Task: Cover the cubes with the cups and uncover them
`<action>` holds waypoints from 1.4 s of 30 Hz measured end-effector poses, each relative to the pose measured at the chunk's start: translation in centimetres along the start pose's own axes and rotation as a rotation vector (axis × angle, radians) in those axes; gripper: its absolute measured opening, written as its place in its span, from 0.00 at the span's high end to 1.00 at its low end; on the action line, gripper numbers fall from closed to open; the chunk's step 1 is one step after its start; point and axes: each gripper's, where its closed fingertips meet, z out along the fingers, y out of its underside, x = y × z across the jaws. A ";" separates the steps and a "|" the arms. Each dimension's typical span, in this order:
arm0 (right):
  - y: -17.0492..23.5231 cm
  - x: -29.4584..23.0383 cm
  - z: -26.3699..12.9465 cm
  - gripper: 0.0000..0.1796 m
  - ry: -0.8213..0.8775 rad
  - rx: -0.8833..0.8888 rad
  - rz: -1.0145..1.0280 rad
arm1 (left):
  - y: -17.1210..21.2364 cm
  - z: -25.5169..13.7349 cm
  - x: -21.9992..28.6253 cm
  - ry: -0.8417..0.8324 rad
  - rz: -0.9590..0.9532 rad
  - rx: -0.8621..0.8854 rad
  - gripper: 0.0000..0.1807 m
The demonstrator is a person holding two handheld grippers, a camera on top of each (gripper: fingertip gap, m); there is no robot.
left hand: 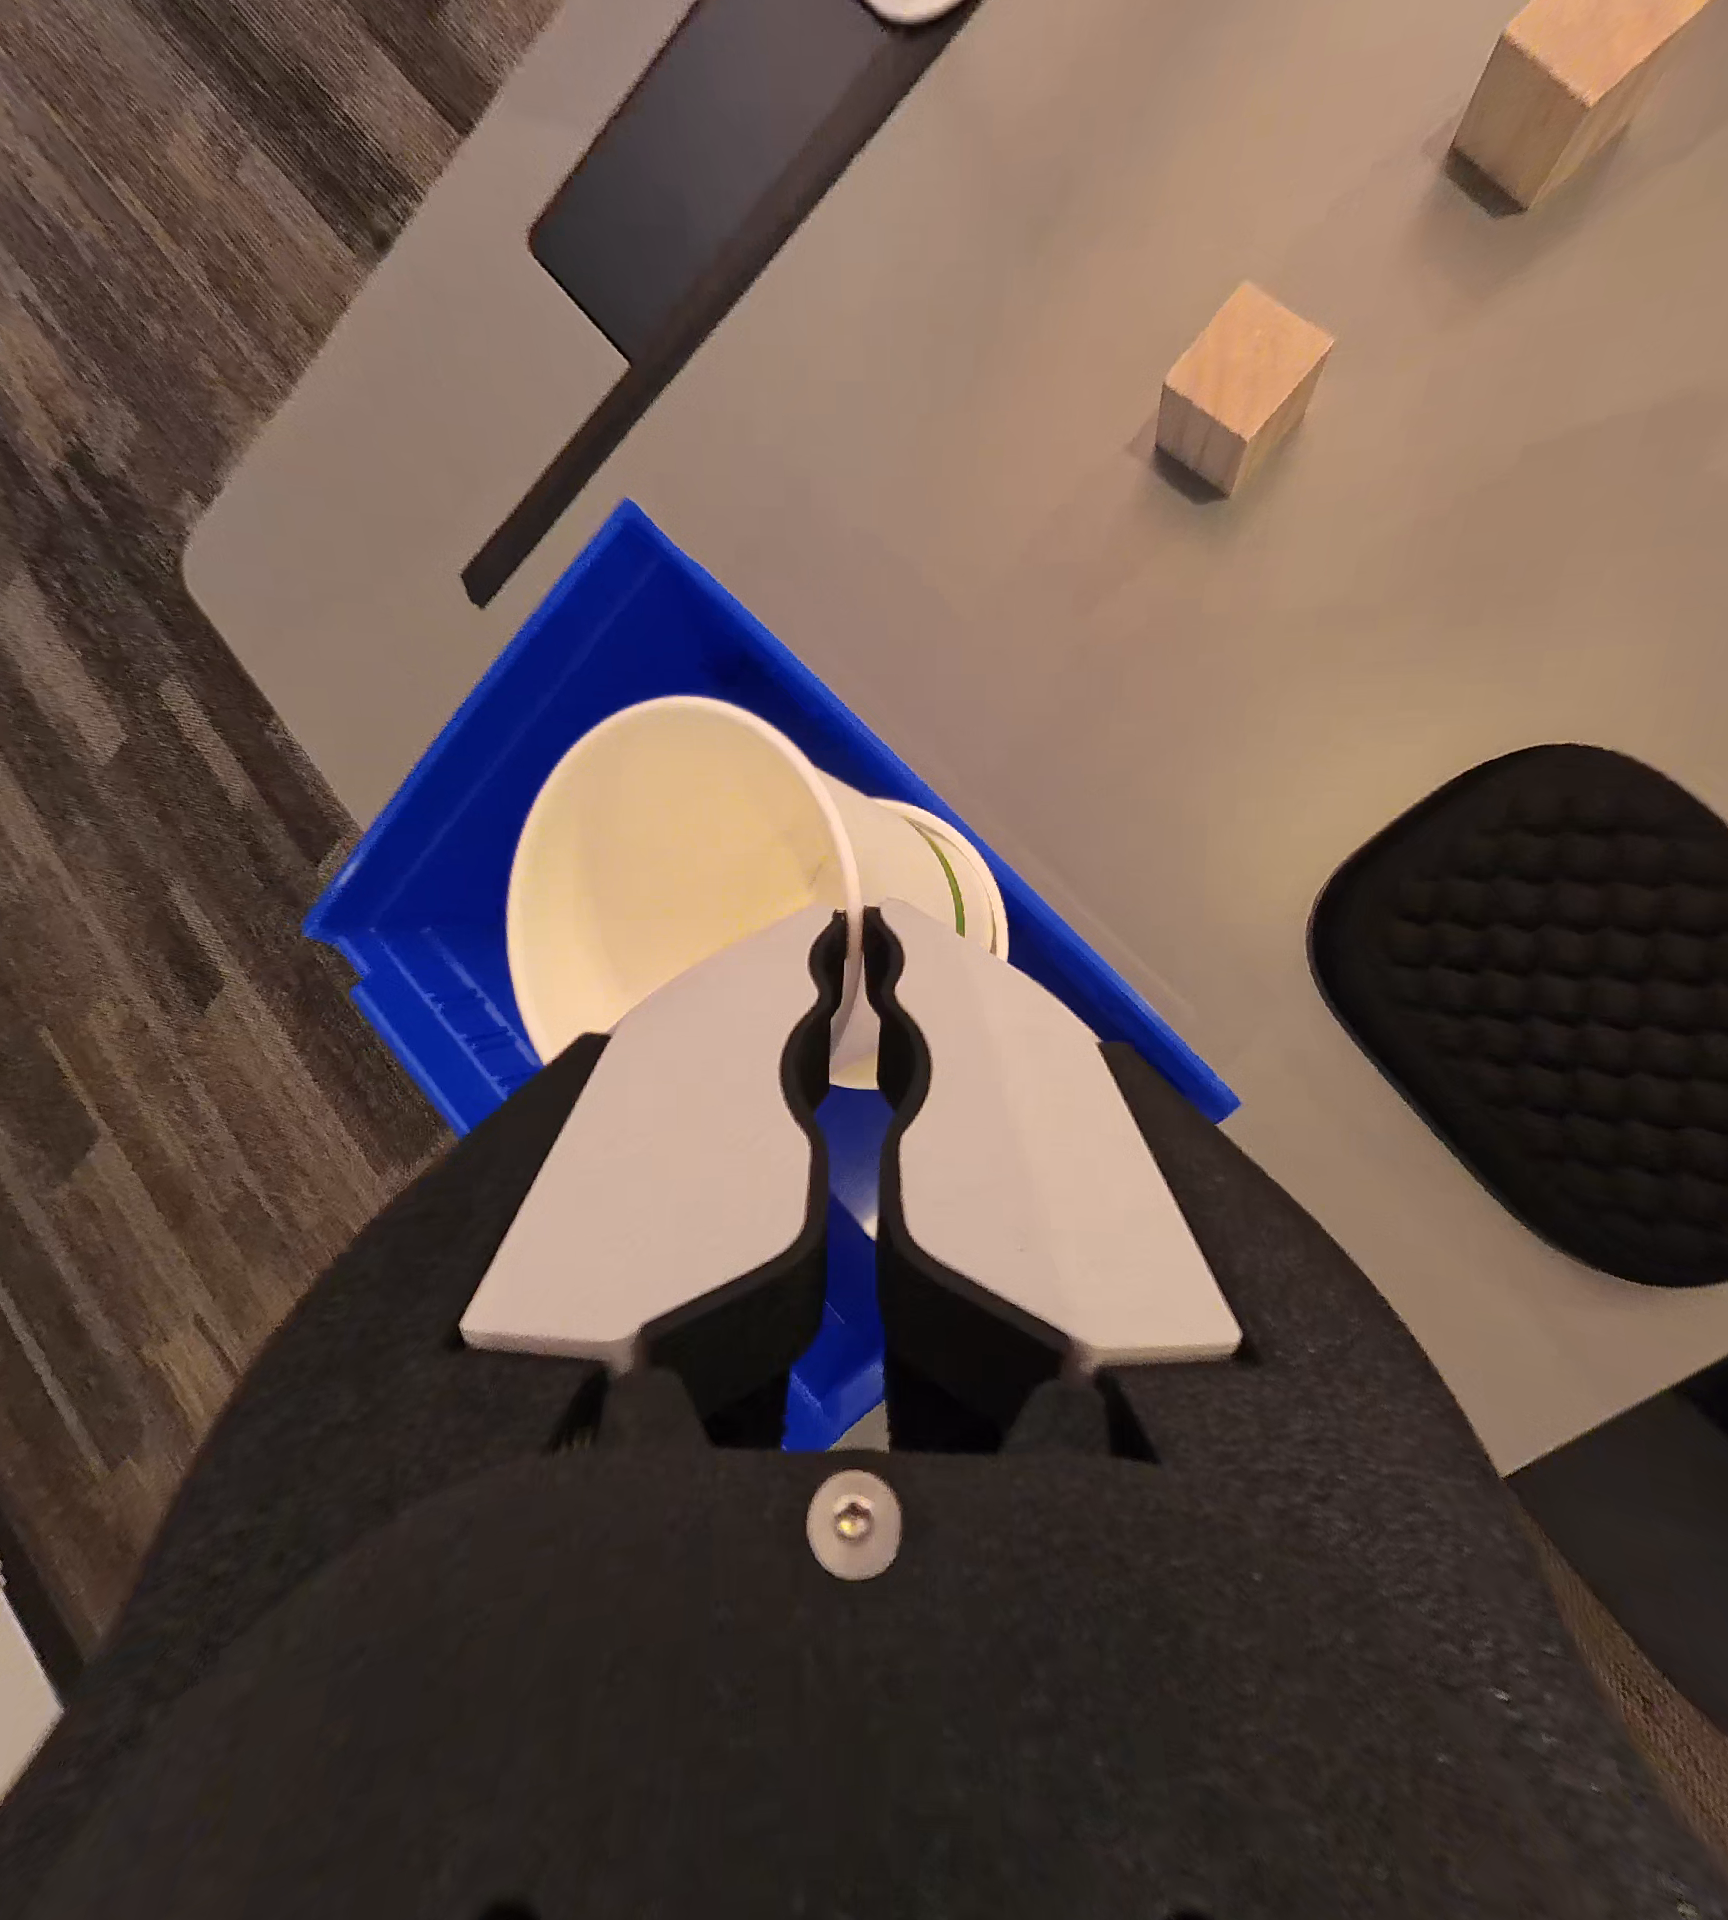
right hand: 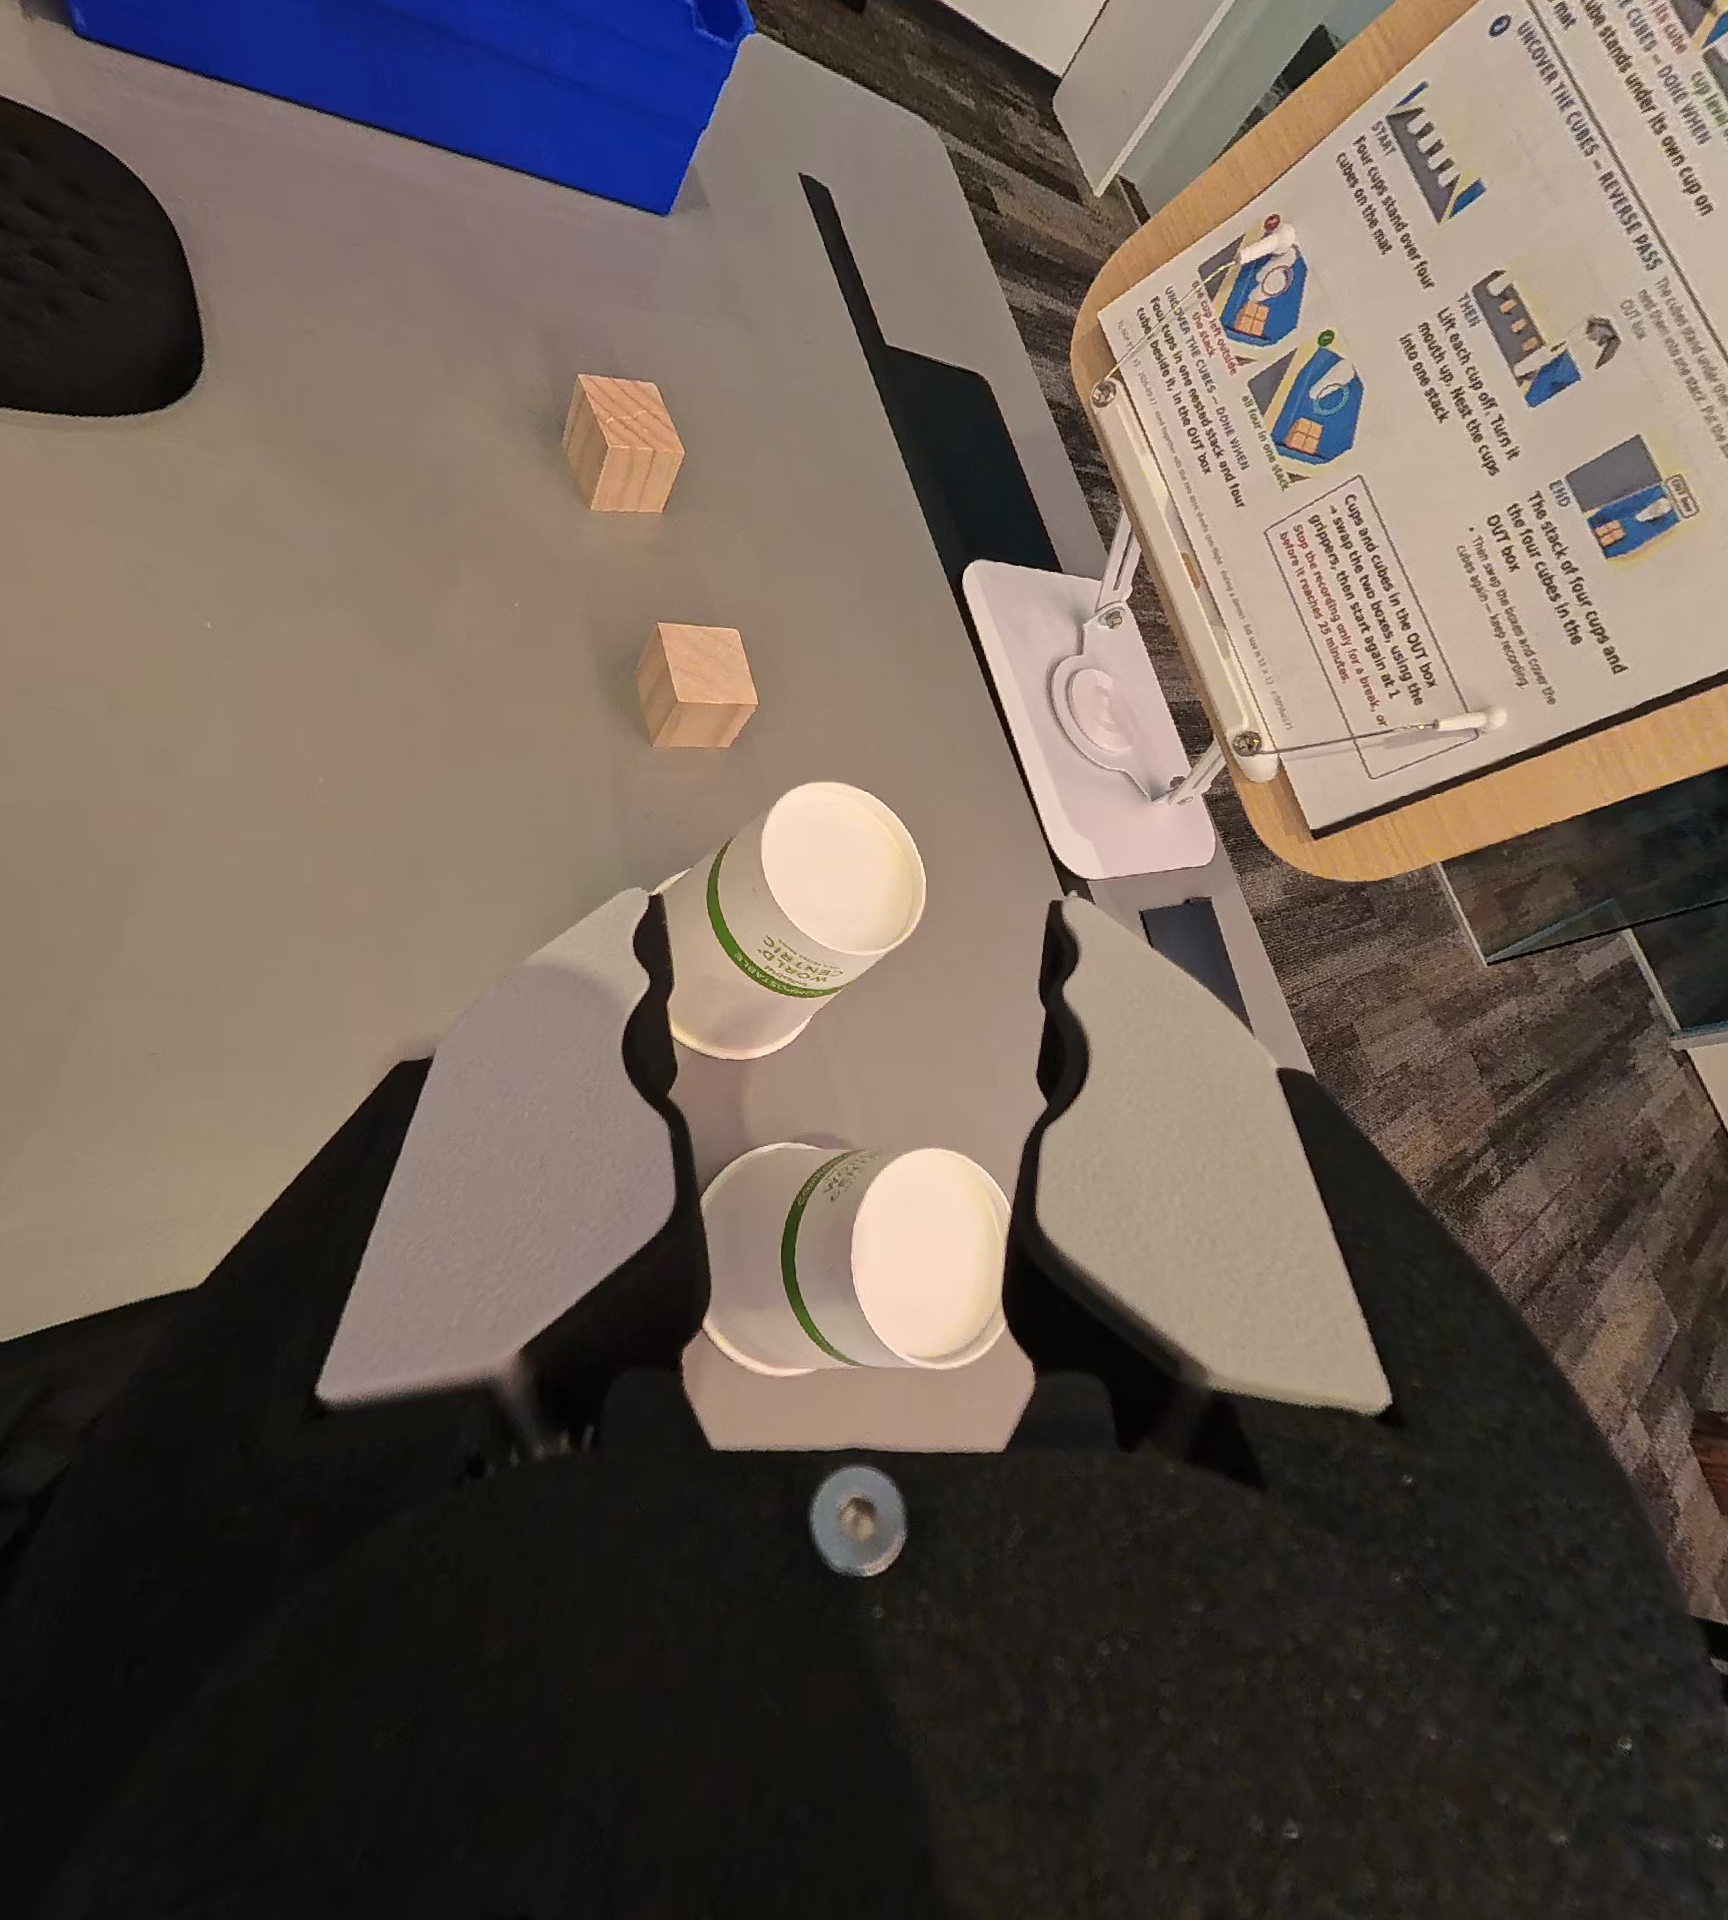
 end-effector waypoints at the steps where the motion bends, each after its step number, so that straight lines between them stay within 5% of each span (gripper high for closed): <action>1: -0.1 -0.1 0.1 0.62 -0.002 0.002 -0.005 | -0.3 -0.6 -0.1 -0.006 0.000 0.018 0.98; 9: -3.9 -1.4 2.2 0.62 -0.048 0.095 -0.077 | -4.6 -5.6 0.3 -0.011 -0.045 0.237 0.98; 19: -18.1 -6.7 11.0 0.56 -0.198 0.708 0.167 | -11.6 -7.6 6.0 0.165 -0.084 0.444 0.99; 32: -19.8 -7.5 13.3 0.42 -0.096 0.879 0.392 | -18.1 -8.0 14.6 0.333 0.055 0.575 0.99; 36: -20.0 -7.8 12.7 0.54 -0.188 0.901 0.423 | -19.0 -8.4 15.9 0.368 0.060 0.620 0.99; 42: -19.6 -8.0 11.8 0.57 -0.259 0.880 0.315 | -18.2 -8.8 17.8 0.488 0.045 0.606 0.98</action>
